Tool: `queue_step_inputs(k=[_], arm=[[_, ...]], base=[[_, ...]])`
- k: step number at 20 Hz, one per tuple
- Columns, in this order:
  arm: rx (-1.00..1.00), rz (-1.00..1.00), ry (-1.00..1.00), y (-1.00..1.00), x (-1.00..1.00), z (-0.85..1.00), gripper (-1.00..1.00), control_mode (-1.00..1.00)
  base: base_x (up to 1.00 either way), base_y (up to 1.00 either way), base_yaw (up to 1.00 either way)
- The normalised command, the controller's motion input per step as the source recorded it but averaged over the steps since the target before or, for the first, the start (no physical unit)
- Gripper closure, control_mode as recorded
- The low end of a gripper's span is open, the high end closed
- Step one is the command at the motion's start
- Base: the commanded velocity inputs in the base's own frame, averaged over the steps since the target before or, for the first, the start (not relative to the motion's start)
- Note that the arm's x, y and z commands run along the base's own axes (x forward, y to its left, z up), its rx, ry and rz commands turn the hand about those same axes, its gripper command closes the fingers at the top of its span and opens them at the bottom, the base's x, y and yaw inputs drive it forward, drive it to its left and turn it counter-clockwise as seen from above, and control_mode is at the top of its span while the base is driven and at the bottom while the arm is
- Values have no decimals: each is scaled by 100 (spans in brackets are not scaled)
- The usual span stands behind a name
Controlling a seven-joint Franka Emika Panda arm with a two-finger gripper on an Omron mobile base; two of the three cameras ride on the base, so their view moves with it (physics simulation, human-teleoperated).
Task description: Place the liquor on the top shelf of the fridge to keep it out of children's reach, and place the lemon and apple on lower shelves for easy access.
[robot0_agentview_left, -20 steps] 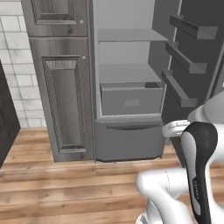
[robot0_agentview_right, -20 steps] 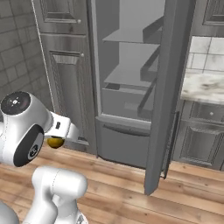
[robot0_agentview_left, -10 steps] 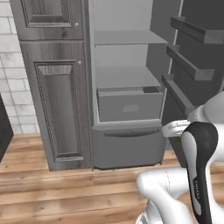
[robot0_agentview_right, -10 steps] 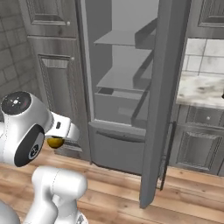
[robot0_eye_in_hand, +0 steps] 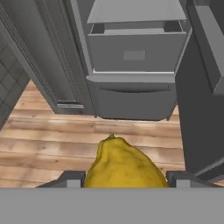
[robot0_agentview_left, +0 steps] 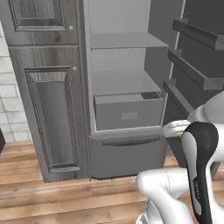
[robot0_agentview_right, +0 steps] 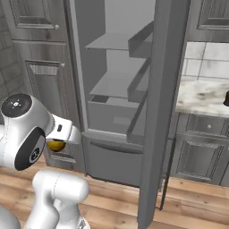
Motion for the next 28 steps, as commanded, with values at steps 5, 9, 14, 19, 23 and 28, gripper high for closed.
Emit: queue_step_inputs(k=[5,9,14,19,23,28], arm=[[0,0,0,0,0,0,100,100],[0,0,0,0,0,0,100,100],[0,0,0,0,0,0,100,100],[0,0,0,0,0,0,100,100],[0,0,0,0,0,0,100,100],[0,0,0,0,0,0,100,100]], base=[[61,15,-11],[61,16,-10],[62,18,-10],[61,23,-9],[59,29,-9],[59,27,-8]])
